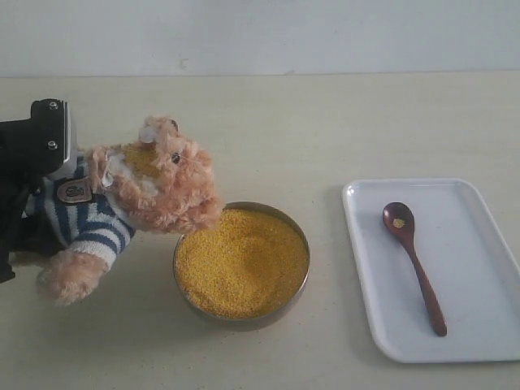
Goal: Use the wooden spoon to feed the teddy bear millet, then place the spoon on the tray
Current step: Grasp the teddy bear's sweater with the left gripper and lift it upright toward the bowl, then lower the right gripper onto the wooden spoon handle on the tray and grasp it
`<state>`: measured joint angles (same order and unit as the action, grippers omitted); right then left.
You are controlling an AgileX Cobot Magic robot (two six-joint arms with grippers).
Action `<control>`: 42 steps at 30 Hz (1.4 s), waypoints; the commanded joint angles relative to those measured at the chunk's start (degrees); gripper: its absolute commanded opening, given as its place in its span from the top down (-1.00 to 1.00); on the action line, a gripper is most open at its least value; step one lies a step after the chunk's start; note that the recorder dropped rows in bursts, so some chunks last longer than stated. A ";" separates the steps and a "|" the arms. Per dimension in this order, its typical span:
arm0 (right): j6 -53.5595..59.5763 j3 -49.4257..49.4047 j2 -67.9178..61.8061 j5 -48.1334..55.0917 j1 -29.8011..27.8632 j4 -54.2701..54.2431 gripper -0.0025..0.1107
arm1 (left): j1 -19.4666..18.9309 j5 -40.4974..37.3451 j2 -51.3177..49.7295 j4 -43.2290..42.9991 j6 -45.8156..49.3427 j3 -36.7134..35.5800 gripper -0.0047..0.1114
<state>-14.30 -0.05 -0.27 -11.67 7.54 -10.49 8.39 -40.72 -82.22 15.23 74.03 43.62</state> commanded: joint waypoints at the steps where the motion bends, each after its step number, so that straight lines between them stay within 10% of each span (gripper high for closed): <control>1: -8.54 4.06 0.27 -3.05 -0.01 2.66 0.96 | 0.16 4.98 0.54 0.29 -2.28 -1.08 0.85; 15: 8.45 34.60 -50.20 42.61 5.97 15.57 0.93 | 0.16 6.41 0.54 -6.98 -11.18 -1.22 0.85; 19: 10.01 39.95 -64.83 51.96 10.64 15.57 0.50 | 0.16 6.92 0.54 -7.72 -13.21 -1.22 0.85; 23: 9.14 40.70 -75.18 51.68 13.03 15.57 0.03 | 0.16 6.92 0.54 -7.72 -13.21 -1.22 0.85; 42: 6.03 40.70 -97.34 36.59 13.13 13.35 0.03 | 0.16 6.92 0.54 -7.10 -13.19 -1.22 0.85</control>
<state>-8.01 40.51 -96.32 26.38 20.56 2.87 8.39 -35.04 -82.22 7.32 61.55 42.47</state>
